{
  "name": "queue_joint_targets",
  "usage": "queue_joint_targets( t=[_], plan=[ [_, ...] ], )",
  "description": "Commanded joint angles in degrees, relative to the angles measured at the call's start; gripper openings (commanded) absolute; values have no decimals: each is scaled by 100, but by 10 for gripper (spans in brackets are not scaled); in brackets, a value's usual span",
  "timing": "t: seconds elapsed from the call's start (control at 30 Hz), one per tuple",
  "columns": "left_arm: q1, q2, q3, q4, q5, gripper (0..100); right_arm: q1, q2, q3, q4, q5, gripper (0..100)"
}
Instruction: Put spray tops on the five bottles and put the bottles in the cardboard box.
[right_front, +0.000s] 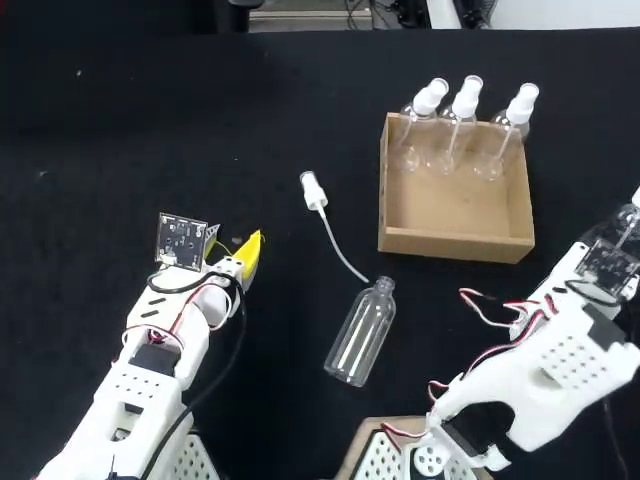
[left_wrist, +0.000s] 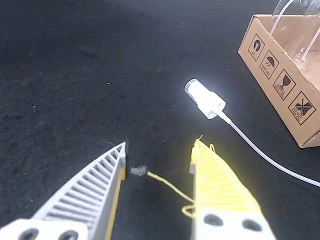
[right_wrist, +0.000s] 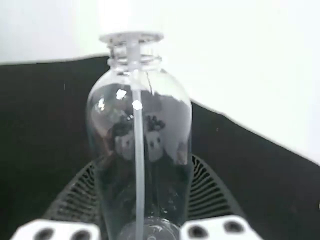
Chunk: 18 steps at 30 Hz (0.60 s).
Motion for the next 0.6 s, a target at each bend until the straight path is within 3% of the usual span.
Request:
queue_joint_targets(
  t=[0.0,0.4,0.57],
  plan=[
    [57,9,-101,-141,-53,205,88,391,-400,-765,-53,12],
    [57,9,-110,-141,-53,205,105,1156,-620,-1134,-70,11],
    [57,9,-110,-141,-53,205,316,1147,-629,-1134,-510,11]
  ],
)
